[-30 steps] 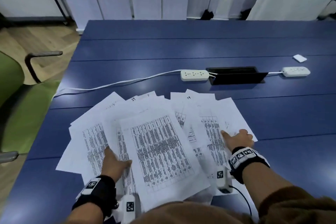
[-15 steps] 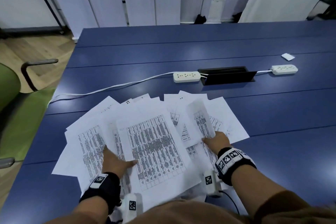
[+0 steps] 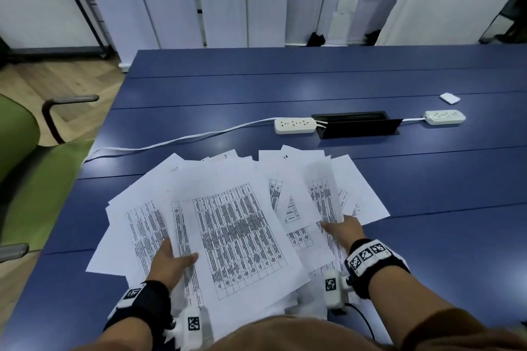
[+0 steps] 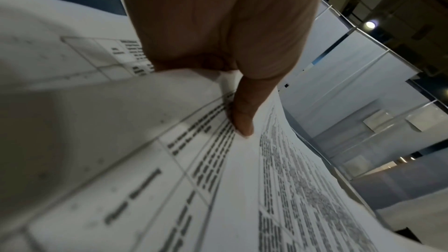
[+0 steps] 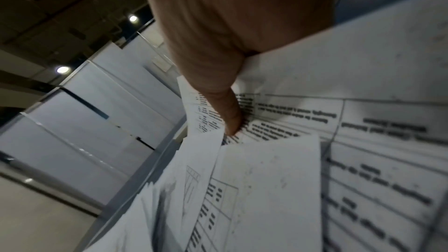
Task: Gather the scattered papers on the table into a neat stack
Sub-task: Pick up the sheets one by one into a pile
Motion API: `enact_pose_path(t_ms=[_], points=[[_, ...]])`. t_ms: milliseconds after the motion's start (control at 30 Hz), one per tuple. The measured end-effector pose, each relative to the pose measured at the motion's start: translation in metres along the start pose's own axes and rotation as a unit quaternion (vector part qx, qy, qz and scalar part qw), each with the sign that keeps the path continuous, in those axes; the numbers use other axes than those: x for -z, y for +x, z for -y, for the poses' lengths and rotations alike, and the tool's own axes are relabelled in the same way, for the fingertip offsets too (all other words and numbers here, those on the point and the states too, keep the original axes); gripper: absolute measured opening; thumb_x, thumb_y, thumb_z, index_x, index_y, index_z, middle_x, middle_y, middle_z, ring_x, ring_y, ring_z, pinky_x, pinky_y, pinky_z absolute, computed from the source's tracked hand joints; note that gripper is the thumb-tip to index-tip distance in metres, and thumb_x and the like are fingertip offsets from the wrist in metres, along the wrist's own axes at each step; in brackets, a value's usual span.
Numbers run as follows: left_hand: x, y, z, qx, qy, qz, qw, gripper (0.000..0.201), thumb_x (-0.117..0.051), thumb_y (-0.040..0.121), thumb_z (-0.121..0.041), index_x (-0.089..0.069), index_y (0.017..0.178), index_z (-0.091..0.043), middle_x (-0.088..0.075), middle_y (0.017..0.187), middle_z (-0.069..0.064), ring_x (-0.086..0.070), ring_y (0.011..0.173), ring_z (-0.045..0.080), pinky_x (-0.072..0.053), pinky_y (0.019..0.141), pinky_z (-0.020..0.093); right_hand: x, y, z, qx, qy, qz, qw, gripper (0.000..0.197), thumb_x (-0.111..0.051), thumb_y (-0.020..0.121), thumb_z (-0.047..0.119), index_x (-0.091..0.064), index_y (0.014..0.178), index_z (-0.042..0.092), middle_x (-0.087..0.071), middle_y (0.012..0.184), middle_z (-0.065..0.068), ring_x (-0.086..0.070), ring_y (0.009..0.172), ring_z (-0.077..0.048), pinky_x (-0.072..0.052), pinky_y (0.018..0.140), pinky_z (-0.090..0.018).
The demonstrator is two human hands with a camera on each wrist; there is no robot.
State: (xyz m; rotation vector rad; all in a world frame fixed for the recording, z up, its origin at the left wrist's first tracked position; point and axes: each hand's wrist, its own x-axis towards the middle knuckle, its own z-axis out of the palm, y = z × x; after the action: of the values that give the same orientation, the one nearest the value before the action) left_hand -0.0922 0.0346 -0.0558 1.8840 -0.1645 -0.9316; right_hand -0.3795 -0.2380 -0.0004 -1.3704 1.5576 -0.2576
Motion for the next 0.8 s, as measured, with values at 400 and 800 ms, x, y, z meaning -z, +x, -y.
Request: enact_pose_path(t_ms=[400,800], points=[[-0.003,-0.014,-0.006,-0.169,0.050,0.029,0.984,0.102,-0.070,0.078,0.011,-0.021,0.151,-0.040,-0.015,0.156,-0.019,-0.013,0.142,0.002,-0.013,0.115,0.033,0.094,-0.051,0.161,0.310,0.137,-0.246,0.908,0.012,-0.061,0.086,0.017,-0.061,0.074,0.016,-0.053,0.061,0.001,-0.047,0.055,-0.014,-0.041,0.058,-0.027],[-0.002,-0.011,-0.009,-0.074,-0.061,-0.033,0.995,0.095,-0.067,0.090,-0.026,0.003,0.154,-0.026,-0.009,0.157,-0.010,-0.012,0.145,0.009,-0.014,0.120,0.035,-0.055,-0.027,0.105,0.189,-0.142,0.033,0.971,0.017,-0.065,0.086,0.015,-0.064,0.099,0.004,-0.062,0.085,-0.011,-0.059,0.078,-0.023,-0.045,0.064,-0.025]])
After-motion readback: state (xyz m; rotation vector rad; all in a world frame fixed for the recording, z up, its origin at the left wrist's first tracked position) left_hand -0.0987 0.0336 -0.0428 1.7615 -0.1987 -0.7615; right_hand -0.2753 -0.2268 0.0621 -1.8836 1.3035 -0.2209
